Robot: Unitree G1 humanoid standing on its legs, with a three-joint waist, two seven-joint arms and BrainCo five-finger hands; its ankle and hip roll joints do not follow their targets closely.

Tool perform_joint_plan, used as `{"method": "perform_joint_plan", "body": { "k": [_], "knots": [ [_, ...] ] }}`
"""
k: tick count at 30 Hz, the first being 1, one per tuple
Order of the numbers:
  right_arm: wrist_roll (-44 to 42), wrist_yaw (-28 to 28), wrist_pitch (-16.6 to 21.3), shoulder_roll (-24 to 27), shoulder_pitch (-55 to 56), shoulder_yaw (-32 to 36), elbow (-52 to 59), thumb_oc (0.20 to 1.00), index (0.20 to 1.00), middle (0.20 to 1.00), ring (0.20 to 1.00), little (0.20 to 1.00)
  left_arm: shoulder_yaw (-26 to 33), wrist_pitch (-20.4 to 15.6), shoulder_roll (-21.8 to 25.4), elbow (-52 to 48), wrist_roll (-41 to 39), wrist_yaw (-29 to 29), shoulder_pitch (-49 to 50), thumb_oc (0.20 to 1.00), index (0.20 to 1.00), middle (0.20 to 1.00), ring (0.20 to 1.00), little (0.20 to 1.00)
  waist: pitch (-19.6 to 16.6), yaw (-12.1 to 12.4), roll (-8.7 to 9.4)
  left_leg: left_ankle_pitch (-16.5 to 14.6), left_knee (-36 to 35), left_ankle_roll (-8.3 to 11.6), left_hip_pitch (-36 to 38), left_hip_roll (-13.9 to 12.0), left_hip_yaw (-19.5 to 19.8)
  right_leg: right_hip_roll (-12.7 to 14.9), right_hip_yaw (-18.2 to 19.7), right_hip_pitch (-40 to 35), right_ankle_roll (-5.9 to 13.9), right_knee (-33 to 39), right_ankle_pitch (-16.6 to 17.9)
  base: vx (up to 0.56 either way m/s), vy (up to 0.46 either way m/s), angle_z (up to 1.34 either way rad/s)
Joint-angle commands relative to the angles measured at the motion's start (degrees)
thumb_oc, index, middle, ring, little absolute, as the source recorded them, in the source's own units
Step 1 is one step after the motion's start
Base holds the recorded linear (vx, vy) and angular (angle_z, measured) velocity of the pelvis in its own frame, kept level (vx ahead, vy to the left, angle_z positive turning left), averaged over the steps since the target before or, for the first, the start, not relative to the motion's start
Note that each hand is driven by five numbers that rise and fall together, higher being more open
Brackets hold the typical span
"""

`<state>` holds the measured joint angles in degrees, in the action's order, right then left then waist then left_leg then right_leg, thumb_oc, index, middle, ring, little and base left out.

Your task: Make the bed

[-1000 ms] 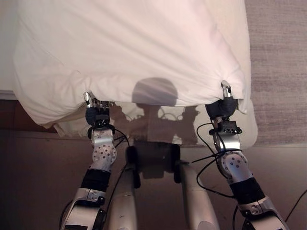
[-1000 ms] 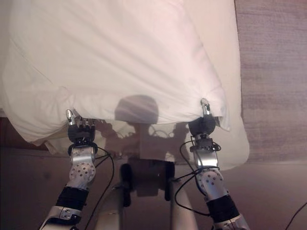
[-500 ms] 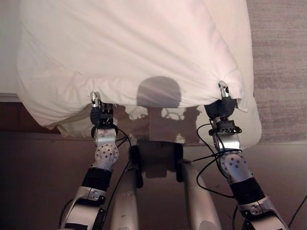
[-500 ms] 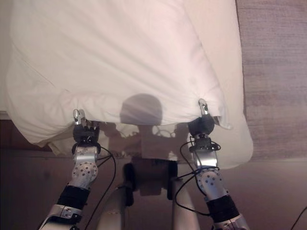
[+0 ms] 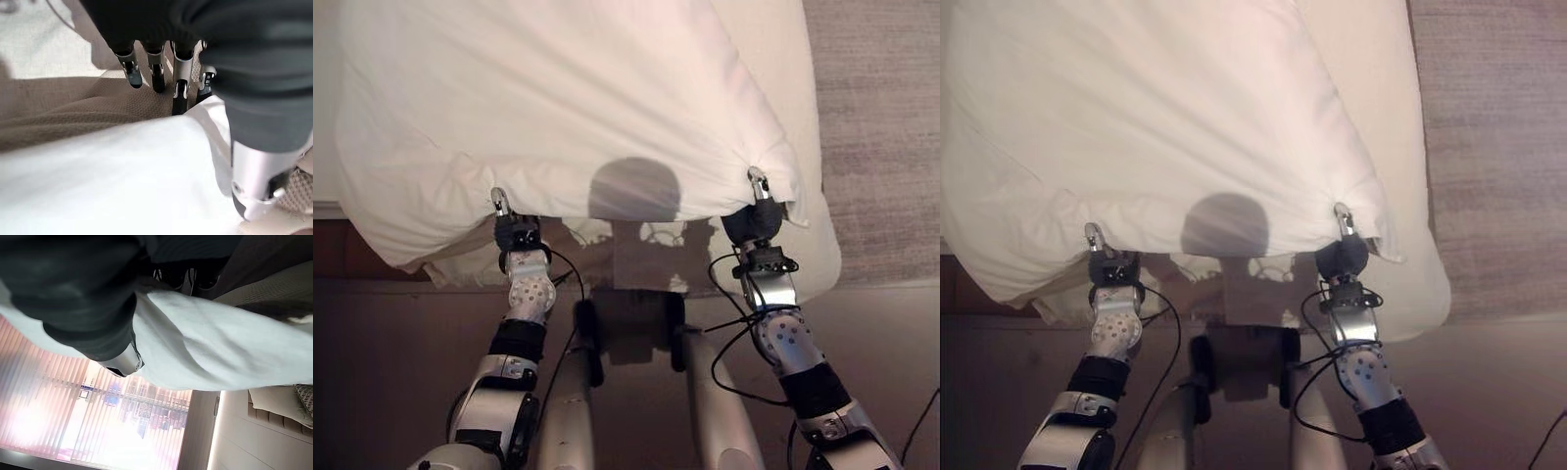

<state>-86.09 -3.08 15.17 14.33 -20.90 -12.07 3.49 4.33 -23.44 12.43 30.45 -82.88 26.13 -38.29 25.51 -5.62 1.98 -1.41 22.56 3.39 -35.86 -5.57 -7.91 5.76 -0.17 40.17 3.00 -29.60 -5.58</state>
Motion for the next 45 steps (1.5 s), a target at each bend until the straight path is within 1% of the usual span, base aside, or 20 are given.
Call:
{"method": "perform_joint_plan", "body": {
  "k": [1, 5, 6, 10, 11, 14, 17, 18, 19, 20, 25, 26, 30, 31, 36, 39, 41, 42, 43, 45],
  "knots": [
    [1.24, -4.65, 2.54, 1.93, 6.16, 2.47, 10.87, 0.2, 0.2, 0.2, 0.2, 0.2, 2.73, -2.87, 2.21, 2.41, 1.75, -0.25, -3.07, 1.0, 1.0, 1.0, 1.0, 1.0, -4.81, -3.5, -1.22, 0.4, 0.75, 1.08, -2.43, -0.88, 0.0, -0.45, 3.84, 0.62, 4.9, 5.8, 6.04, 0.0, 0.0, 0.0],
    [1.14, -4.82, 2.67, 1.97, 6.35, 2.41, 10.68, 0.2, 0.2, 0.2, 0.2, 0.2, 3.51, -3.68, 2.69, 2.21, 2.29, -0.63, -3.53, 1.0, 1.0, 1.0, 1.0, 1.0, -5.07, -3.52, -1.19, 0.52, 0.49, 1.13, -2.52, -0.86, -0.07, -0.47, 3.9, 0.72, 4.95, 6.14, 6.16, 0.0, 0.0, 0.0],
    [1.09, -5.23, 2.92, 1.97, 7.02, 2.64, 10.64, 0.2, 0.2, 0.2, 0.2, 0.2, 4.56, -5.17, 3.35, 0.61, 2.99, -2.75, -2.98, 1.0, 1.0, 1.0, 1.0, 1.0, -5.24, -3.52, -0.96, 0.45, 0.64, 1.23, -2.46, -0.97, 0.09, -0.62, 3.89, 0.62, 4.87, 6.06, 6.04, 0.0, 0.0, 0.0],
    [1.08, -5.63, 2.76, 1.95, 7.27, 2.63, 10.45, 0.2, 0.2, 0.2, 0.2, 0.2, 5.22, -5.97, 3.68, 0.11, 2.45, -4.65, -2.49, 1.0, 1.0, 1.0, 1.0, 1.0, -5.44, -3.58, -0.85, 0.55, 0.72, 1.38, -2.54, -1.01, 0.17, -0.72, 3.92, 0.72, 4.8, 5.98, 6.03, 0.0, 0.0, 0.0],
    [0.97, -6.44, 2.81, 2.02, 7.64, 2.63, 10.42, 0.2, 0.2, 0.2, 0.2, 0.2, 5.59, -6.15, 4.16, -1.17, 2.05, -8.39, -1.2, 1.0, 1.0, 1.0, 1.0, 1.0, -5.77, -3.47, -0.68, 0.55, 0.58, 1.45, -2.22, -1.06, 0.21, -0.79, 3.87, 0.52, 4.83, 6.19, 5.96, 0.0, 0.0, 0.0],
    [0.77, -7.69, 2.6, 2.02, 7.95, 2.99, 10.08, 0.2, 0.2, 0.2, 0.2, 0.2, 5.86, -5.72, 4.27, -2.78, 1.13, -13.21, 0.83, 1.0, 1.0, 1.0, 1.0, 1.0, -6.17, -3.26, -0.62, 0.69, 0.35, 1.5, -2.21, -1.03, 0.24, -0.86, 3.82, 0.51, 4.78, 6.34, 5.97, 0.0, 0.0, 0.0],
    [0.74, -8.02, 2.49, 1.97, 8.03, 2.93, 9.96, 0.2, 0.2, 0.2, 0.2, 0.2, 5.81, -5.71, 4.31, -3.04, 1.15, -14.09, 1.45, 1.0, 1.0, 1.0, 1.0, 1.0, -6.29, -3.2, -0.69, 0.78, 0.13, 1.48, -2.13, -0.99, 0.38, -0.89, 3.85, 0.48, 4.74, 6.41, 6.0, 0.0, 0.0, 0.0],
    [0.75, -8.51, 2.59, 2.06, 7.91, 2.82, 10.11, 0.2, 0.2, 0.2, 0.2, 0.2, 5.23, -5.31, 4.32, -2.77, 1.15, -15.16, 2.19, 0.263, 0.263, 0.263, 0.263, 0.263, -6.35, -3.13, -0.84, 1.09, -0.98, 1.4, -1.38, -0.68, 0.53, -1.13, 4.02, -0.19, 4.83, 6.91, 6.07, 0.0, 0.0, 0.0],
    [0.75, -8.52, 2.59, 2.06, 7.91, 2.82, 10.1, 0.2, 0.2, 0.2, 0.2, 0.2, 5.23, -5.3, 4.33, -2.76, 1.14, -15.18, 2.19, 0.263, 0.263, 0.263, 0.263, 0.263, -6.36, -3.14, -0.82, 1.14, -1.06, 1.39, -1.34, -0.66, 0.52, -1.12, 4.03, -0.21, 4.83, 6.96, 6.1, 0.0, 0.0, 0.0],
    [0.46, -8.84, 2.46, 2.2, 7.65, 2.81, 9.98, 0.2, 0.2, 0.2, 0.2, 0.2, 5.21, -4.89, 4.56, -2.19, 1.65, -15.35, 2.91, 0.2, 0.2, 0.2, 0.2, 0.2, -6.42, -3.1, -1.17, 1.54, -1.87, 1.4, -0.85, -0.45, 0.44, -1.15, 4.12, -0.54, 4.88, 7.41, 6.25, 0.0, 0.0, 0.0],
    [0.17, -9.07, 2.67, 2.21, 7.69, 3.27, 9.8, 0.2, 0.2, 0.2, 0.2, 0.2, 5.23, -4.28, 4.39, -2.63, 2.88, -15.83, 4.79, 0.2, 0.2, 0.2, 0.2, 0.2, -6.12, -2.88, -2.05, 2.91, -4.74, 1.3, 1.37, -0.2, 0.41, -1.28, 4.31, -2.14, 4.84, 8.57, 6.48, 0.0, -0.024, -0.05],
    [0.01, -8.92, 3.02, 1.83, 7.73, 3.88, 9.58, 0.2, 0.2, 0.2, 0.2, 0.2, 5.41, -4.37, 3.82, -4.47, 2.8, -17.1, 6.65, 0.2, 0.2, 0.2, 0.2, 0.2, -5.91, -2.59, -2.57, 3.49, -6.31, 1.49, 2.68, -0.01, 1.02, -1.61, 3.94, -3.14, 4.63, 8.89, 5.84, 0.02, -0.073, -0.1],
    [0.43, -8.42, 3.39, 0.98, 7.87, 5.27, 9.32, 0.2, 0.2, 0.2, 0.2, 0.2, 5.96, -4.46, 2.53, -9.19, 2.86, -19.16, 10.46, 0.2, 0.2, 0.2, 0.2, 0.2, -6.78, -1.85, -3.91, 7.87, -14.04, 2.86, 5.84, -0.11, 1.57, -2.7, 2.92, -3.82, 4.12, 10.62, 5.54, 0.02, -0.136, -0.06],
    [0.38, -7.94, 3.79, 0.73, 8.04, 5.68, 9.14, 0.2, 0.2, 0.2, 0.2, 0.2, 6.18, -4.96, 2.32, -12.13, 3.03, -19.62, 12.16, 0.2, 0.2, 0.2, 0.2, 0.2, -6.79, -1.32, -3.69, 9.12, -15.62, 3.12, 7.13, -0.98, 2.35, -3.83, 2.24, -4.26, 3.37, 10.15, 4.79, 0.01, -0.203, 0.0],
    [1.02, -6.87, 4.15, 1.13, 9.43, 7.52, 8.33, 0.2, 0.2, 0.2, 0.2, 0.2, 6.42, -5.56, 1.13, -15.51, 4.38, -19.03, 14.91, 0.2, 0.2, 0.2, 0.2, 0.2, -6.69, -0.69, -2.66, 11.75, -17.62, 4.5, 9.14, -2.36, 4.18, -5.52, 0.52, -6.65, 1.86, 10.47, 3.06, 0.0, -0.226, -0.02],
    [0.42, -6.33, 4.86, 0.72, 8.62, 7.73, 7.19, 0.2, 0.2, 0.2, 0.2, 0.2, 6.82, -6.42, 0.24, -18.94, 5.77, -18.01, 16.47, 0.2, 0.2, 0.2, 0.2, 0.2, -5.95, 1.22, -0.42, 10.63, -16.19, 4.19, 9.87, -0.21, 13.19, -6.15, 0.83, -8.34, 1.31, 10.85, 2.94, -0.01, -0.119, 0.2],
    [0.41, -6.34, 4.86, 0.73, 8.61, 7.73, 7.18, 0.2, 0.2, 0.2, 0.2, 0.2, 6.82, -6.42, 0.22, -18.98, 5.8, -17.97, 16.47, 0.2, 0.2, 0.2, 0.2, 0.2, -6.02, 1.17, -0.46, 10.68, -16.2, 4.2, 9.78, -0.21, 13.26, -6.15, 0.77, -8.3, 1.31, 10.91, 3.0, -0.01, -0.013, 0.07],
    [-0.42, -6.63, 5.49, 0.78, 8.28, 8.29, 6.33, 0.2, 0.2, 0.2, 0.2, 0.2, 7.68, -7.43, -0.82, -21.76, 5.84, -17.78, 18.16, 0.2, 0.2, 0.2, 0.2, 0.2, -5.7, 0.97, 0.28, 11.04, -17.5, 3.8, 10.78, -3.83, 13.43, -5.94, 1.1, -8.25, 1.18, 9.32, 2.0, -0.03, 0.026, 0.13],
    [-0.43, -6.3, 6.07, 0.68, 8.14, 8.14, 5.94, 0.2, 0.2, 0.2, 0.2, 0.2, 7.64, -8.02, -1.03, -23.23, 6.31, -17.2, 18.66, 0.2, 0.2, 0.2, 0.2, 0.2, -5.46, 1.4, 0.45, 11.58, -17.89, 4.03, 11.18, -5.52, 14.1, -5.93, 1.57, -7.81, 1.24, 8.49, 1.83, -0.04, 0.097, 0.29],
    [-0.25, -6.12, 6.14, 0.62, 8.01, 8.13, 5.76, 0.2, 0.2, 0.2, 0.2, 0.2, 7.89, -8.72, -1.24, -24.23, 6.48, -16.66, 19.1, 0.2, 0.2, 0.2, 0.2, 0.2, -5.39, 1.87, 0.58, 12.2, -18.61, 4.43, 11.56, -6.61, 14.96, -5.87, 2.16, -7.53, 1.53, 8.32, 1.92, -0.03, 0.221, 0.27]
  ]
}}
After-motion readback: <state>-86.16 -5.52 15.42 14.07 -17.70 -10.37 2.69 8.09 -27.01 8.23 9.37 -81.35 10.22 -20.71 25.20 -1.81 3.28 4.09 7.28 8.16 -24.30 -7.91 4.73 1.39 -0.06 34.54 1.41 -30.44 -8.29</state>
